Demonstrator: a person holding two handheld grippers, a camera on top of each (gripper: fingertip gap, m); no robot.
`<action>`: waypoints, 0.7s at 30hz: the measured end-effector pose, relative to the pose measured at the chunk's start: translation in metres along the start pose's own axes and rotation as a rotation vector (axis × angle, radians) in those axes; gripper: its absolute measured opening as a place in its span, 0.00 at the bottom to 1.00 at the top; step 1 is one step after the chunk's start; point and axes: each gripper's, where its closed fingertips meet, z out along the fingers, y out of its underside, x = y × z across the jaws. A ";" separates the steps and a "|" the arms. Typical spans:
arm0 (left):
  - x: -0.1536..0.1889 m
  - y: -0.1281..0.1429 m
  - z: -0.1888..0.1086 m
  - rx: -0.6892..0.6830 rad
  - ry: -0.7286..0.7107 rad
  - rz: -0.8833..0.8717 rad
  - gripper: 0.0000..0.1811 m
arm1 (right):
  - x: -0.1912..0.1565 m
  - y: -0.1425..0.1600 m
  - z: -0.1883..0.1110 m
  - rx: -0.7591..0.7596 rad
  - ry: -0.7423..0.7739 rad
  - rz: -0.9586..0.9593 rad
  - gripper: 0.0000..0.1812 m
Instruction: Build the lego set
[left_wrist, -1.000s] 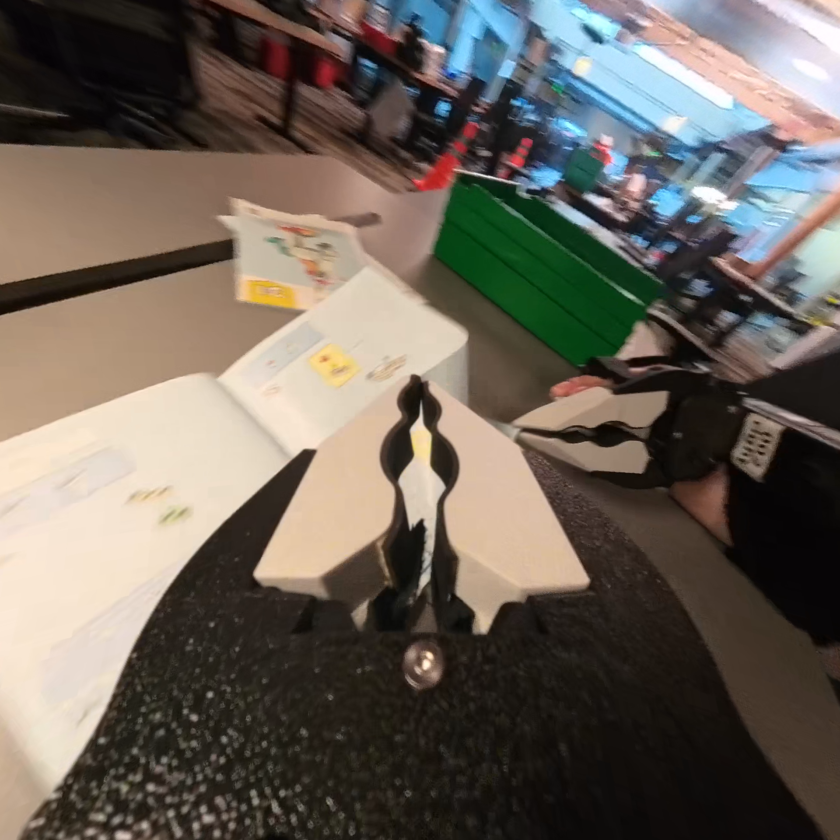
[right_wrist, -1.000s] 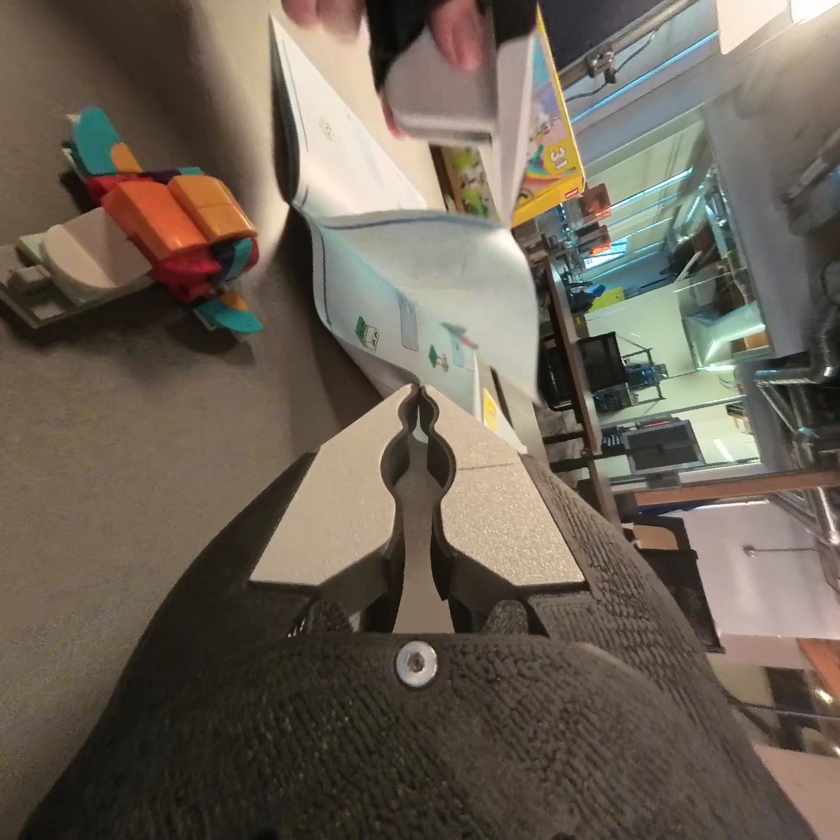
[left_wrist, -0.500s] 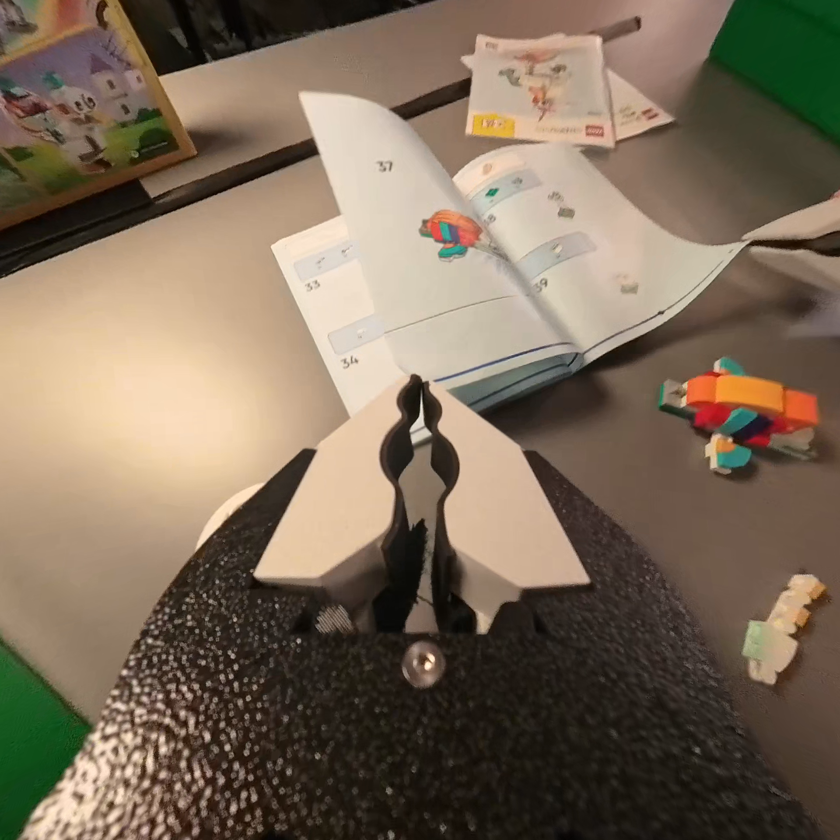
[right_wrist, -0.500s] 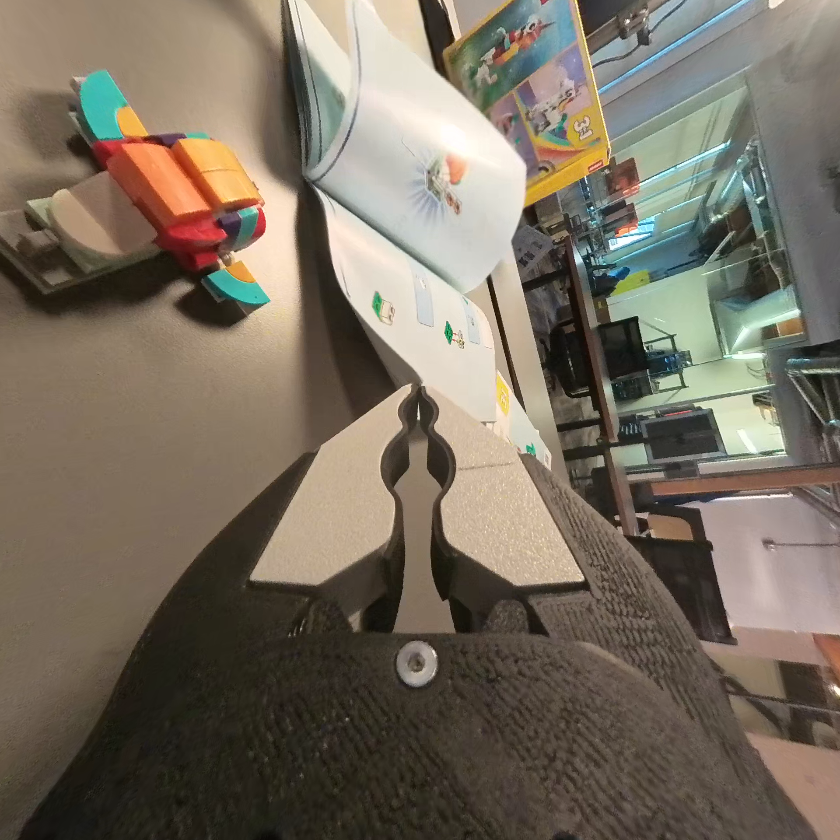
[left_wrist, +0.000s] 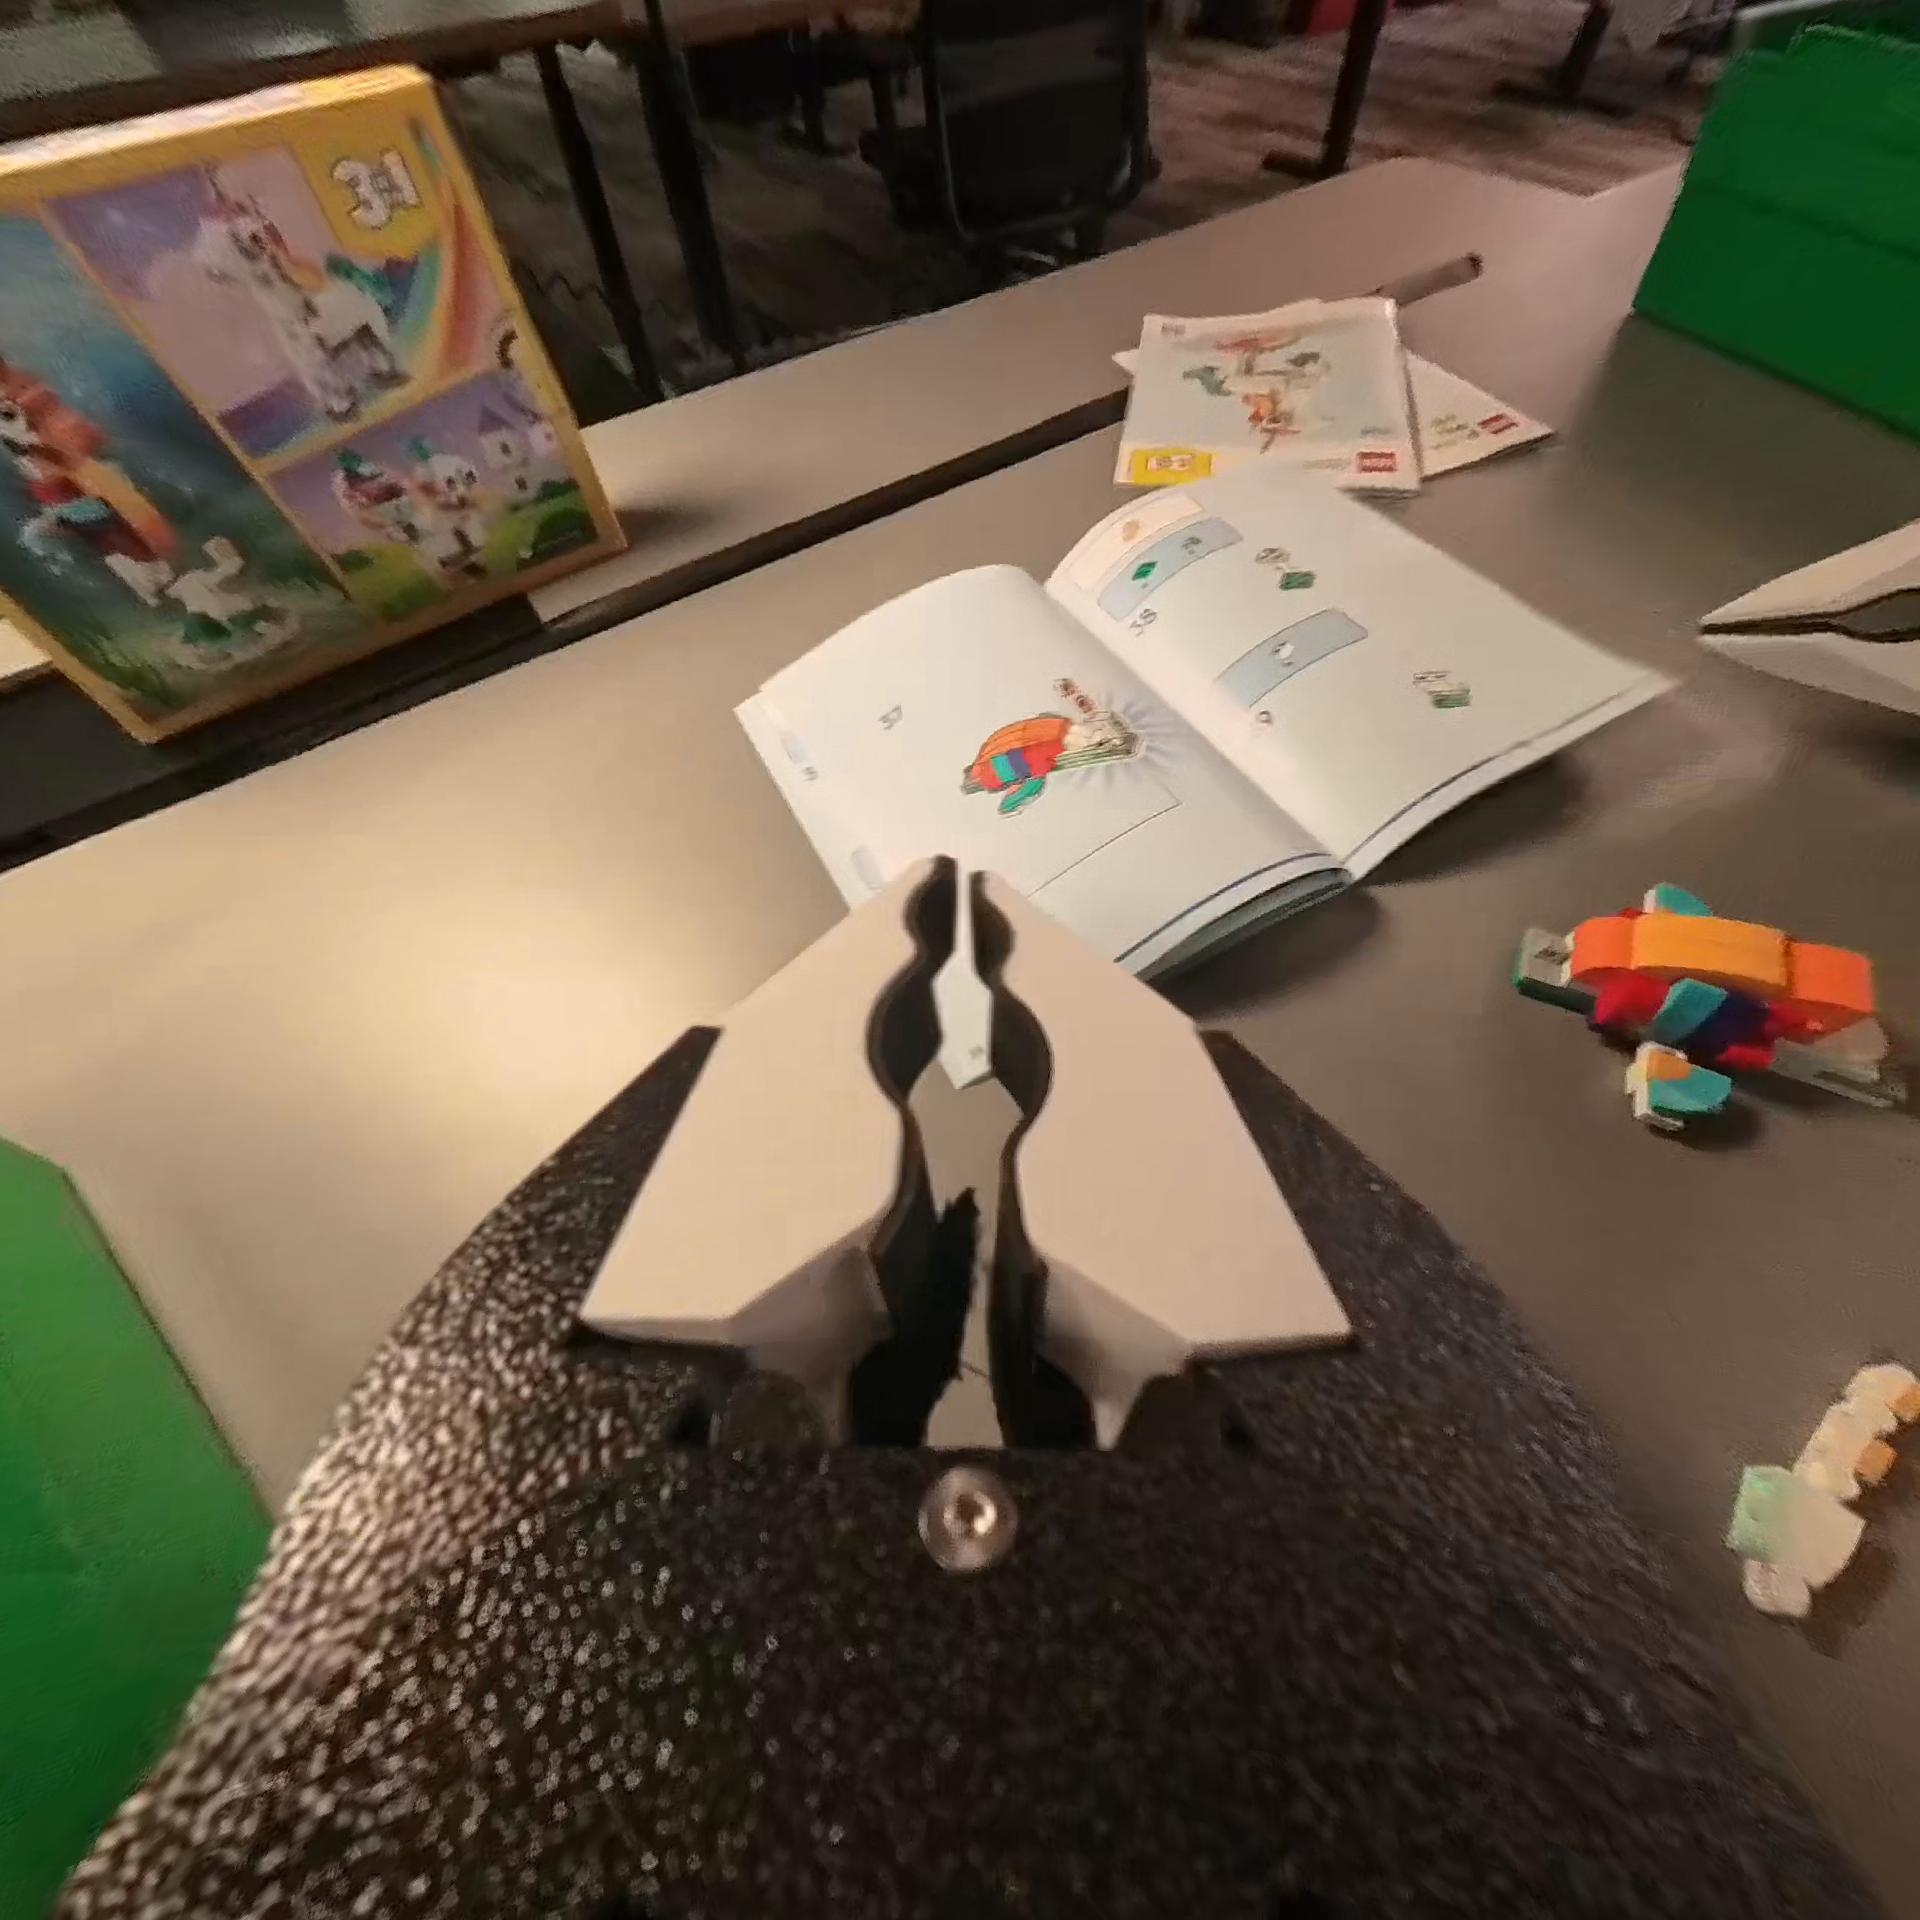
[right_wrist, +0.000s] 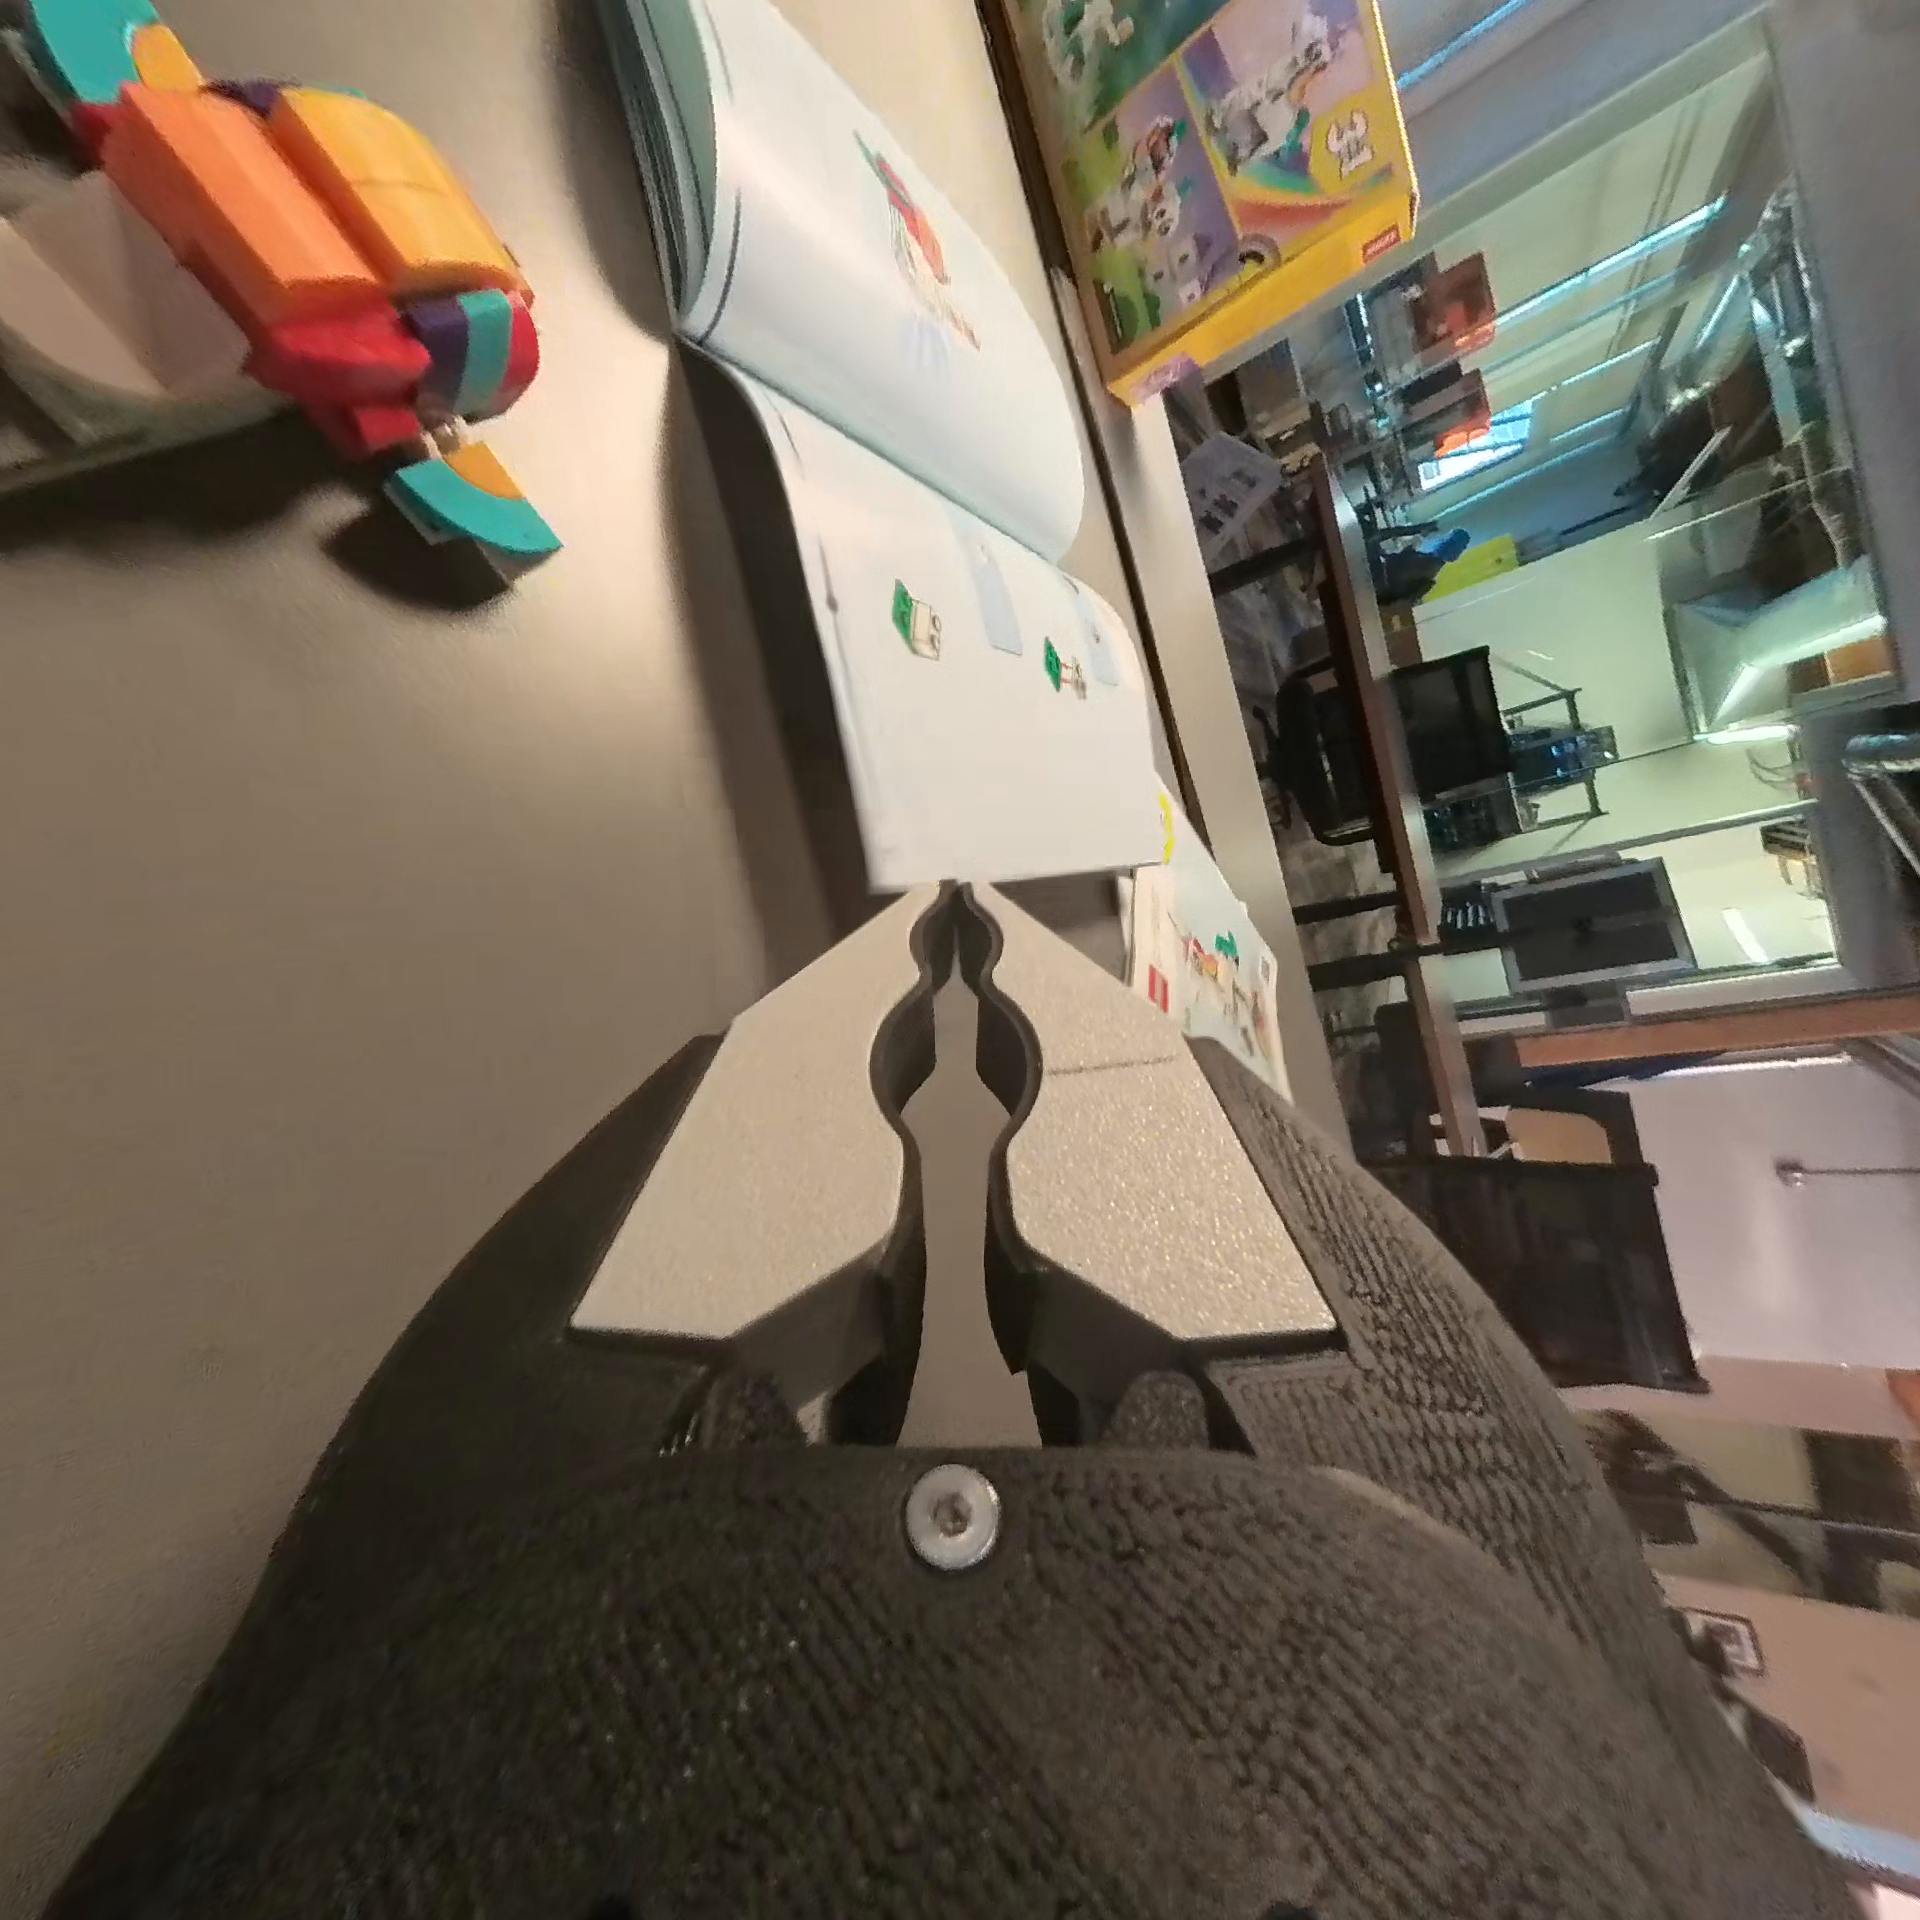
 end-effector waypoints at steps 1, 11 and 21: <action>0.005 0.002 0.003 -0.003 0.019 0.009 0.00 | -0.001 0.002 -0.001 -0.006 -0.007 0.005 0.00; 0.026 -0.009 0.009 0.177 0.079 0.095 0.00 | 0.029 -0.008 -0.012 0.096 0.102 0.244 0.00; 0.039 -0.054 -0.028 0.603 0.114 0.279 0.00 | 0.050 -0.028 -0.006 0.169 0.298 0.340 0.00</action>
